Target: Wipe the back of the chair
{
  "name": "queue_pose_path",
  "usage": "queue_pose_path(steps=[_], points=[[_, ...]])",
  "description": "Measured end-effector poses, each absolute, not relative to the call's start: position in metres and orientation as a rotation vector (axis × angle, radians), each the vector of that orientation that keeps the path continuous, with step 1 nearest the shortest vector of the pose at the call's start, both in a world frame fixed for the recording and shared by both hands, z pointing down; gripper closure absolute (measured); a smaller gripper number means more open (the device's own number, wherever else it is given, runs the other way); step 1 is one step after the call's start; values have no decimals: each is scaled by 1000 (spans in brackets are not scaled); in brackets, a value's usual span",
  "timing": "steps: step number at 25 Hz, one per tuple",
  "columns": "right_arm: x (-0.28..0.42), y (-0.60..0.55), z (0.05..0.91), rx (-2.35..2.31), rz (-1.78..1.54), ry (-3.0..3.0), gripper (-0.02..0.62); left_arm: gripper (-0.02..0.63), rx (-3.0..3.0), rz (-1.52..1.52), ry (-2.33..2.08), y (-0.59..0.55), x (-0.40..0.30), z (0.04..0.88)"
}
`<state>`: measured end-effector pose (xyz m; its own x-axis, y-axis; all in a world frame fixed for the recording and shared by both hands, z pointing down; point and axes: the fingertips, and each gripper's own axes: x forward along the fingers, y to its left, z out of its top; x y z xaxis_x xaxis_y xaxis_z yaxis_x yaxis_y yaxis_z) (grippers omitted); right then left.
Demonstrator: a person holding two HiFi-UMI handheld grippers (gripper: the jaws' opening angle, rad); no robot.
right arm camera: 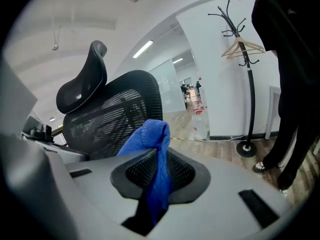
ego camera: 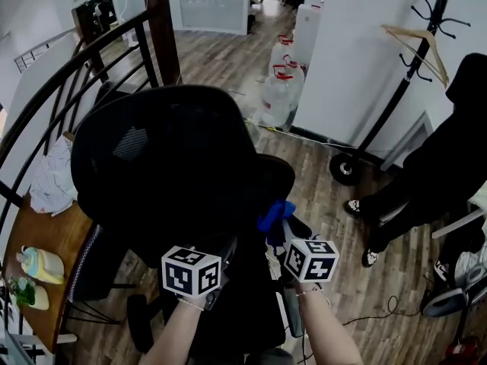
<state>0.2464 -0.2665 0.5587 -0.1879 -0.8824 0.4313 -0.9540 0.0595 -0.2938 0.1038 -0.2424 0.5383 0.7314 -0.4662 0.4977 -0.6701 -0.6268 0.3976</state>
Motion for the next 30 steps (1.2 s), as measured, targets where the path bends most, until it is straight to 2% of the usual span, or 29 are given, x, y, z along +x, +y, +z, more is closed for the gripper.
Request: queue_pose_path(steps=[8,15,22,30], points=[[251,-247,550,1939,776,-2184,532,572,2334,476,-874,-233,94,545],[213,-223,544,1843,754,-2251,534,572,2282,441,-956,-223,55,547],[130,-212,556,1624,765,-2349,535,572,2182,397,-1091,-207,-13,556],[-2,-210,563,1311,735,-2483,537,572,2057,334,-1261,-189,-111,567]])
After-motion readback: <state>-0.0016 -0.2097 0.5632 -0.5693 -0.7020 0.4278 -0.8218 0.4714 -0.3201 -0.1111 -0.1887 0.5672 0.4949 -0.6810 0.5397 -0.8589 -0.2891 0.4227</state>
